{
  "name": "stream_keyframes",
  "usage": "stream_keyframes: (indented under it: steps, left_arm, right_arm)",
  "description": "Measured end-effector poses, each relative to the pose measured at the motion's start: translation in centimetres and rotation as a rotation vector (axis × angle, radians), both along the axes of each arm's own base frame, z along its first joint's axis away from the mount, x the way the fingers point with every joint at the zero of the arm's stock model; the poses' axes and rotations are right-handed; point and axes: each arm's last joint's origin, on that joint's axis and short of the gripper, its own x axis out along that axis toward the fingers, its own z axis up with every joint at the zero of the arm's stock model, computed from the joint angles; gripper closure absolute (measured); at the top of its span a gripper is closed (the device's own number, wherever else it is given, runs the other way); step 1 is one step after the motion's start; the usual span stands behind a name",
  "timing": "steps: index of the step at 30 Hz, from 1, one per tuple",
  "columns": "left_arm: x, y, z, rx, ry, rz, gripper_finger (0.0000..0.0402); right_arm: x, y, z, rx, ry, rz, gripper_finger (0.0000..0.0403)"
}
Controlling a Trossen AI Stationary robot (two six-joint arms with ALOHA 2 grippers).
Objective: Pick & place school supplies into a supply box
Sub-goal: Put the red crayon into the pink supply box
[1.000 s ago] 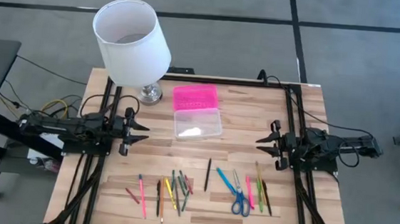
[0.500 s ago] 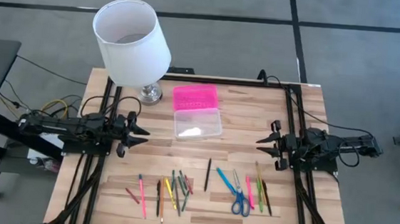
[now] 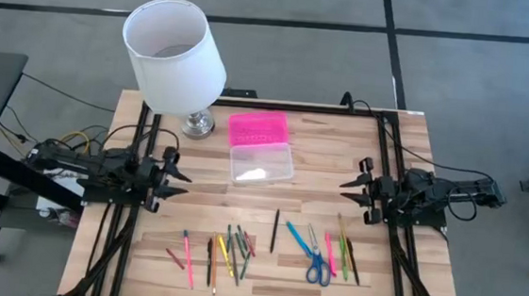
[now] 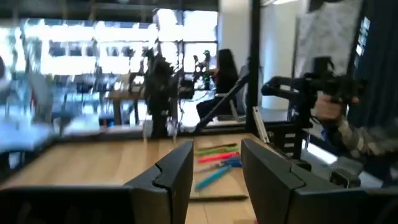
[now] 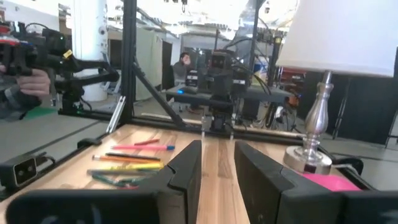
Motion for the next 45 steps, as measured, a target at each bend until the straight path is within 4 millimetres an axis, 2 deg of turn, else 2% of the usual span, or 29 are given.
stream_keyframes:
  steps: [4,10,15,18,22,27,33,38,42,45]
  left_arm:
    - [-0.4,-0.3,3.6,0.143,-0.113,0.006,0.0273]
    - [0.4,-0.9,9.9,0.322,-0.138,-0.002,0.0273]
    - [3.7,-2.0,14.2,0.423,0.061,0.039,0.0273]
    - [6.3,-2.8,15.2,0.452,0.258,0.083,0.0273]
    - [9.5,-4.4,15.4,0.466,0.454,0.091,0.0273]
    - [11.2,-6.5,14.8,0.445,0.625,0.170,0.0279]
    - [11.3,-9.1,12.8,0.411,0.758,0.218,0.0300]
    - [10.8,-11.3,10.7,0.324,0.892,0.212,0.0312]
    - [10.4,-12.7,8.9,0.236,1.030,0.233,0.0315]
    - [10.4,-13.6,7.3,0.169,1.148,0.243,0.0315]
  right_arm:
    - [-0.1,0.0,0.4,-0.007,-0.033,-0.011,0.0310]
    - [-0.2,-0.4,1.2,-0.020,-0.056,-0.077,0.0310]
    - [-0.4,-0.8,2.2,-0.015,-0.080,-0.116,0.0310]
    - [-0.8,-0.9,4.2,-0.002,-0.088,-0.122,0.0310]
    - [-0.9,-0.9,7.1,-0.008,-0.017,-0.115,0.0310]
    - [0.6,-0.5,10.6,-0.022,0.095,-0.085,0.0310]
    - [4.7,0.6,12.7,-0.094,0.276,-0.087,0.0310]
    - [8.7,1.9,13.5,-0.207,0.376,-0.117,0.0310]
    - [10.8,3.0,14.1,-0.262,0.428,-0.128,0.0310]
    - [11.7,3.5,13.7,-0.300,0.498,-0.119,0.0310]
